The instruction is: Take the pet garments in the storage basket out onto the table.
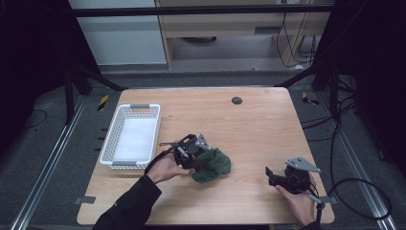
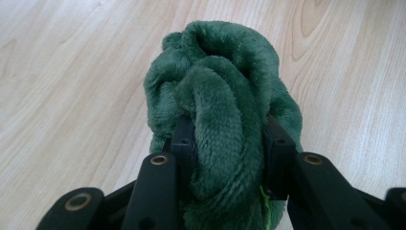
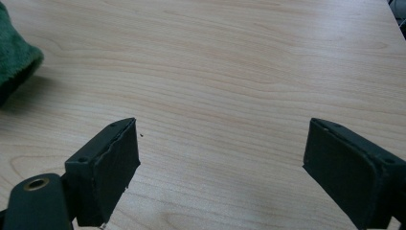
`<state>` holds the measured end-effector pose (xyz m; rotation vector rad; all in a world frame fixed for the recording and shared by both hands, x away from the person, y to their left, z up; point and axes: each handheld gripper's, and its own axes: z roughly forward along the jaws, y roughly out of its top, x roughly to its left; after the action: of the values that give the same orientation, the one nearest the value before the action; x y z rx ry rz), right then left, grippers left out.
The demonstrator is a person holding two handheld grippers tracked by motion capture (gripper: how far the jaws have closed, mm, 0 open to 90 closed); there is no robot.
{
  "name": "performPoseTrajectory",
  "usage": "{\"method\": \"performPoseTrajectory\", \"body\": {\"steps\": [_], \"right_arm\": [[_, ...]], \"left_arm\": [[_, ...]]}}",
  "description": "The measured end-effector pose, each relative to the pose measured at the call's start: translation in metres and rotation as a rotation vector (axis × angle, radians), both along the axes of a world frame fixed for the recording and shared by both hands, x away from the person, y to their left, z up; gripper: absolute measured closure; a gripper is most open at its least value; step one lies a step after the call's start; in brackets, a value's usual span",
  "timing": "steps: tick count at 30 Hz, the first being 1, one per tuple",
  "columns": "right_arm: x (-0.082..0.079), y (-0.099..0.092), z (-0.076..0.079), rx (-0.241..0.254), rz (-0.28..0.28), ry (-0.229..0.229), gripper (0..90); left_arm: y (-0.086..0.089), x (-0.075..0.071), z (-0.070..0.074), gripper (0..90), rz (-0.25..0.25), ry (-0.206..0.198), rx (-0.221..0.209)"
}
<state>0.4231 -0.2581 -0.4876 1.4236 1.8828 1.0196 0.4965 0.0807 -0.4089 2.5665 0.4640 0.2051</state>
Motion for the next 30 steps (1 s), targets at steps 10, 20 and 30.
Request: {"method": "performPoseTrajectory", "body": {"steps": [10,20,30], "right_arm": [[0.000,0.000,0.000,0.001,0.002,0.002,11.8],[0.000,0.001,0.000,0.005,0.005,0.007,11.6],[0.000,0.002,0.000,0.003,0.006,0.009,11.5]], "left_arm": [[-0.002,-0.001,-0.012,64.2,-0.013,-0.004,0.024],[-0.001,-0.002,-0.018,50.9,0.002,0.003,0.025],[0.004,-0.009,-0.011,32.0,0.028,-0.037,-0.020]]}}
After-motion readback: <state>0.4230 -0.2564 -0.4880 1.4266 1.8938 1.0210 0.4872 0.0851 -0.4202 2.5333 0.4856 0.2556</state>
